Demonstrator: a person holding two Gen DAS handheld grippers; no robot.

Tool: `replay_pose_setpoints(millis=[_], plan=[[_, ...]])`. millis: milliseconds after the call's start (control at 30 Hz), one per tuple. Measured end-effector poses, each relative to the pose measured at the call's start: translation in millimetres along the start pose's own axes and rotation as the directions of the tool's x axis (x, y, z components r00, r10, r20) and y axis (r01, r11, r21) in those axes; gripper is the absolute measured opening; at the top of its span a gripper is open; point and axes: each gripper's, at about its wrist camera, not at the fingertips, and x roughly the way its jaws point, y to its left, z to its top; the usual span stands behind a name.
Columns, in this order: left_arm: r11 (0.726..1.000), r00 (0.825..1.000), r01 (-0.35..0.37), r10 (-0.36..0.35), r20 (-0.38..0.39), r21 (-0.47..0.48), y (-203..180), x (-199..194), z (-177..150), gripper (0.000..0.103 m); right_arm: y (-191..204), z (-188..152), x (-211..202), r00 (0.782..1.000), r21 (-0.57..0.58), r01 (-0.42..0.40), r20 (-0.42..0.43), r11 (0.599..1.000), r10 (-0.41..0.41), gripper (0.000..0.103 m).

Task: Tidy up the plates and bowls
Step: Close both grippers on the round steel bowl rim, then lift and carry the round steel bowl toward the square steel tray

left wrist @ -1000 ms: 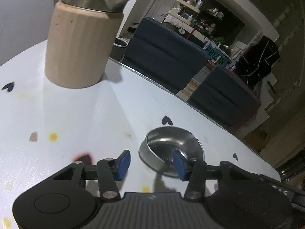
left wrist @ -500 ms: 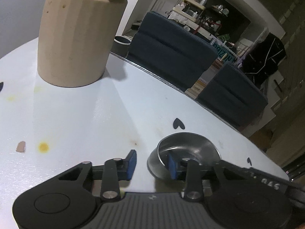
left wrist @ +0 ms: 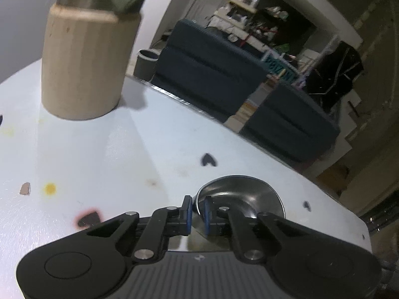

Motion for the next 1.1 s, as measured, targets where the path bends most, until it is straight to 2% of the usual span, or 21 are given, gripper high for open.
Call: replay_pose_setpoints(millis=[67,167,300,567,867,1100], plan=[[1.0,1.0,0.01,-0.01,-0.002,0.011,-10.7,-11.3,-5.3,0.009,-3.1,-2.9,-15.9,1.0,0.0,0.006,0.012,1.0,-0.006,0.01],[0.999,0.999,0.041,-0.042,-0.004,-0.025,-26.7,-33.3,-17.2,0.009,-11.4,-7.1,-45.6,0.999,0.02,0.012,0.036,1.0,-0.013,0.009],[0.997,0.998,0.056,-0.056,-0.01,0.047,-56.8,-60.9,-38.7,0.009,-19.0,-17.0,-90.5,0.996,-0.008,0.04,0.082,0.999,-0.04,0.009],[0.986,0.989,0.149,-0.149,-0.01,0.071,-92.5,-118.1,-75.9,0.009,-45.5,-51.3,-174.7,0.99,-0.015,0.064,0.125,0.998,-0.062,0.009],[0.959,0.964,0.266,-0.263,-0.044,0.101,-123.8,-163.9,-126.4,0.008,-84.7,-104.8,-254.4,0.987,0.007,0.049,0.151,0.999,-0.049,0.009],[0.936,0.933,0.344,-0.331,-0.141,0.074,-143.3,-162.2,-172.7,0.008,-119.2,-145.2,-295.9,0.987,0.0,0.081,0.141,0.997,-0.08,0.009]])
